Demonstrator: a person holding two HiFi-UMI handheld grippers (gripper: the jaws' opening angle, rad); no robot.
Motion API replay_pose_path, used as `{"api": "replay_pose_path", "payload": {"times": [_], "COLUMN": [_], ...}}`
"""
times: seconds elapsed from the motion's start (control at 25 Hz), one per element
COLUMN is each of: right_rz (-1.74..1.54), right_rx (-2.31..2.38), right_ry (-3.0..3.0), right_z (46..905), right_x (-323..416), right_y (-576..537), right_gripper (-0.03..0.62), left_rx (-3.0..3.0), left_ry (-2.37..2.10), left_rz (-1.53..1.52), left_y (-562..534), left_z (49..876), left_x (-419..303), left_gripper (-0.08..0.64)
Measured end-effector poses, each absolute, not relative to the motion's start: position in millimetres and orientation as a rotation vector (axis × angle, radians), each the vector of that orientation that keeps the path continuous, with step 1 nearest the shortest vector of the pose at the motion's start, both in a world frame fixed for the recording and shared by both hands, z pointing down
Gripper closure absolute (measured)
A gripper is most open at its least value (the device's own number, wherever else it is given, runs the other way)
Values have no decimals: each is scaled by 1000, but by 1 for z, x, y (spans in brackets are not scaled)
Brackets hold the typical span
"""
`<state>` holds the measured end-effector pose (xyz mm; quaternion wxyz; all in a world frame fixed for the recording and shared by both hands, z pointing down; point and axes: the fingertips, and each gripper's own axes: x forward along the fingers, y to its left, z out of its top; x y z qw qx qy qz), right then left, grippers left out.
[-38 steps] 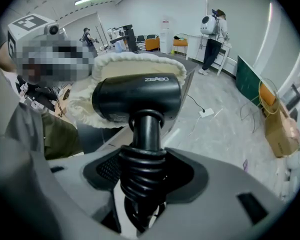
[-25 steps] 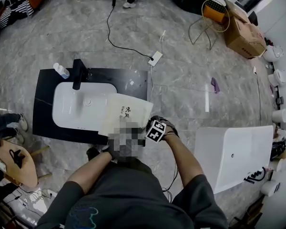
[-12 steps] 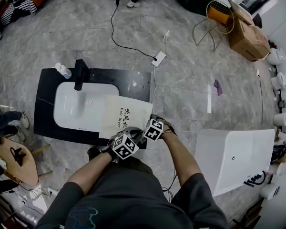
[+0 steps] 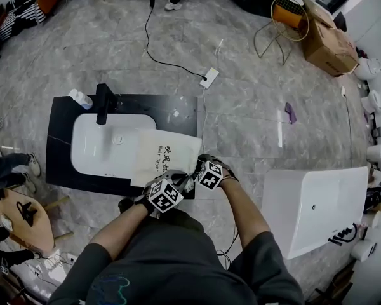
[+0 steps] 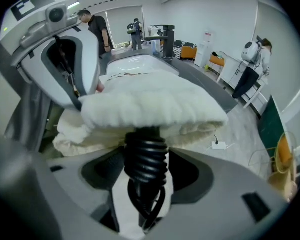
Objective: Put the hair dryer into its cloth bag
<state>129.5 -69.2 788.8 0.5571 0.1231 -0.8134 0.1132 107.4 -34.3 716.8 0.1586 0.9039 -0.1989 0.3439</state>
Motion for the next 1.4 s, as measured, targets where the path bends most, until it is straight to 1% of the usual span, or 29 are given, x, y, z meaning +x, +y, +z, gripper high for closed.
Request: {"api": "replay_pose_path", "payload": {"times": [0.36,0.4,0.44,0.48,0.56,0.84,1.16,1.4], "right_rz": [203,190,173,158,130,16,-135,-139], "right_rx": [300,322,338,341,328,307,322,354], "right_ry": [-1766,-1767,-1773,-1778,-1785,-1825,-1919,-1991], "right_z": [816,815,814,814,811,789,760,764], "right_x": [196,199,201,201,199,185,138,113], "right_y": [-48,-50,-53,-54,-55,-65,-84,-90], "right_gripper": [326,359,433,441,453,463,477,480], "left_rx": [2585,2585,2585,2586,2589,2602,2626,2615], "left_ry": [-564,-563,-563,-560,-550,-501,-431,-424], "left_rz": [987,987,986,984,982,979,931,891], "left_y": [-34,-34,-34,-35,-35,-32,-26,-32], "left_z": [718,718,718,717,716,715,711,709], "left_x": [106,106,106,106,106,112,126,124], "left_gripper": [552,552,551,551,551,552,552,552]}}
